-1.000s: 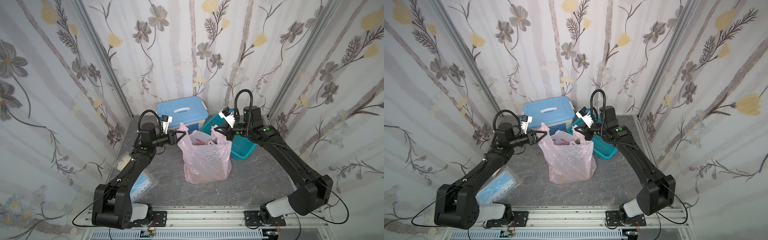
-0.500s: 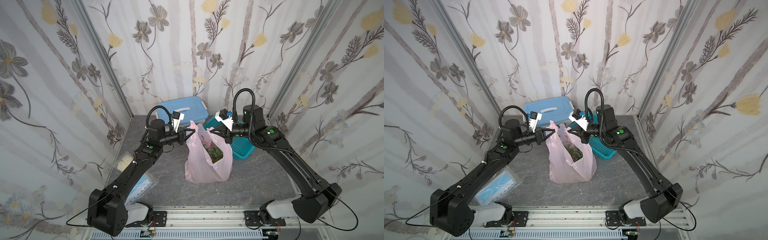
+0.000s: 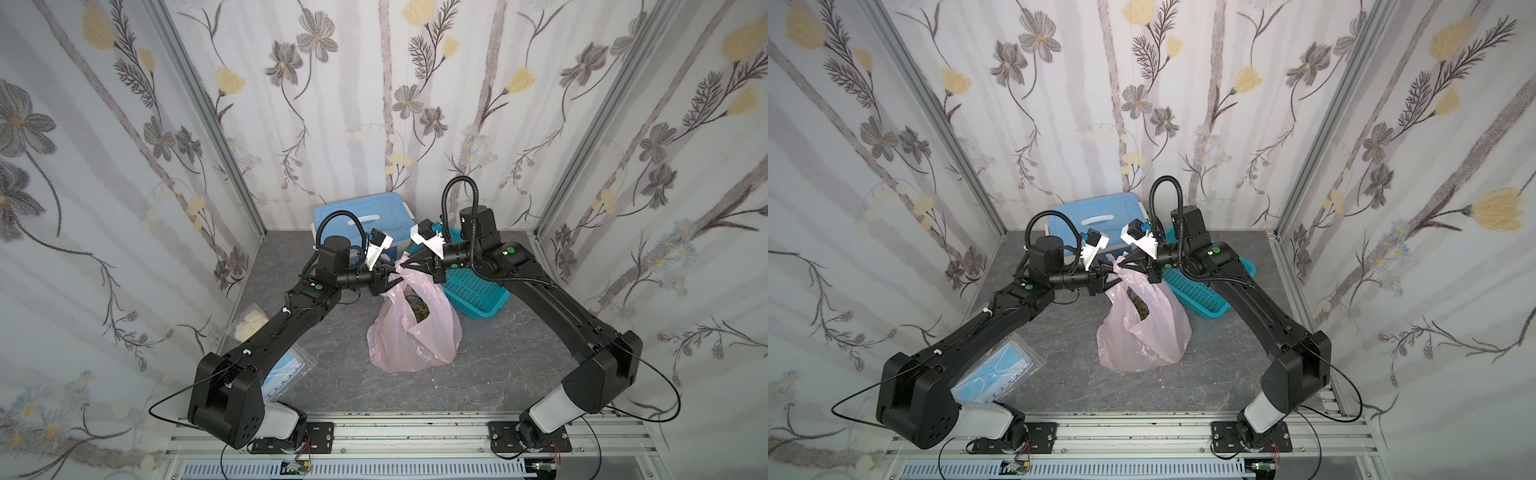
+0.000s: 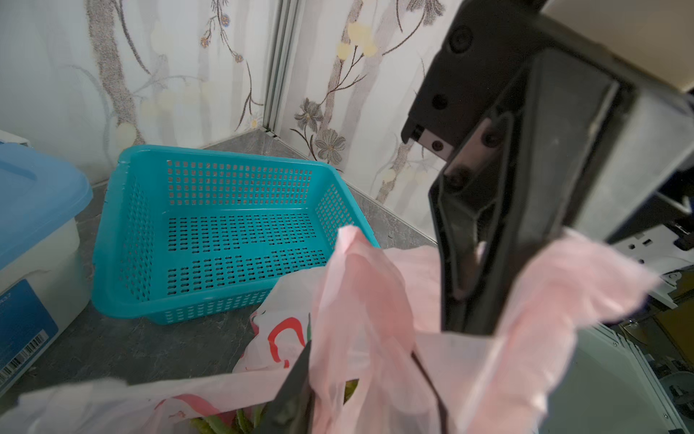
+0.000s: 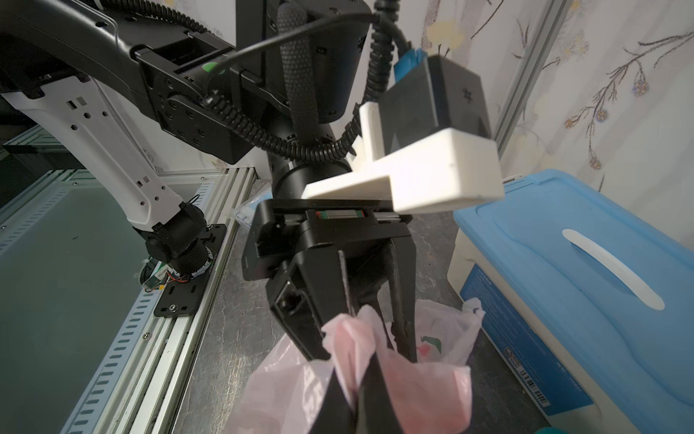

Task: Place the pineapple into a plastic bag & tie a knot
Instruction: Cross the plastic bag at the center of the board.

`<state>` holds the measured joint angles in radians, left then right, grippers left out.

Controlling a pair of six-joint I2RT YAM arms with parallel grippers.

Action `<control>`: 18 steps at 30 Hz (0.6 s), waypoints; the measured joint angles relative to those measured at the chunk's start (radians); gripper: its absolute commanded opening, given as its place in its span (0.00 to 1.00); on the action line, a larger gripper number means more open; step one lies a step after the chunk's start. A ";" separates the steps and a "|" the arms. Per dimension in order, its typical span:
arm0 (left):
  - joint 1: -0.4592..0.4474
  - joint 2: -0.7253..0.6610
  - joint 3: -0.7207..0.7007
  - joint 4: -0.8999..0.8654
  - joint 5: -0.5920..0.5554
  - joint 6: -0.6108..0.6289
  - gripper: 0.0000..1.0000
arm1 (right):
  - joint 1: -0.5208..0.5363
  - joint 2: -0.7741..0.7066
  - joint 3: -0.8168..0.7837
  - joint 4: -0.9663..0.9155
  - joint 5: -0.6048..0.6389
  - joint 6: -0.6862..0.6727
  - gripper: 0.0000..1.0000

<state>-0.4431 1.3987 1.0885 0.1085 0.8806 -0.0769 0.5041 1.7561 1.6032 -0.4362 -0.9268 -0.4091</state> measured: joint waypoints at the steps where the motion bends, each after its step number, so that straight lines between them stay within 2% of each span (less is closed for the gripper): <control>1: 0.000 0.000 0.000 -0.001 0.006 0.010 0.49 | -0.007 0.003 0.000 0.000 -0.002 0.000 0.00; 8: -0.001 -0.007 -0.010 -0.014 0.054 0.058 0.59 | -0.018 0.012 -0.016 0.019 0.018 0.000 0.00; 11: -0.001 0.013 -0.010 0.001 0.067 0.050 0.60 | 0.005 0.024 -0.016 0.026 0.019 -0.003 0.00; 15: -0.001 0.031 -0.011 0.027 0.067 0.035 0.55 | 0.023 0.045 -0.016 0.046 0.016 0.001 0.00; 18: -0.001 0.038 -0.015 0.056 0.065 0.019 0.43 | 0.025 0.063 -0.016 0.072 0.013 0.019 0.00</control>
<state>-0.4442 1.4368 1.0737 0.1646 0.9455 -0.0582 0.5289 1.8187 1.5871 -0.3641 -0.9138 -0.3904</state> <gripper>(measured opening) 0.496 0.048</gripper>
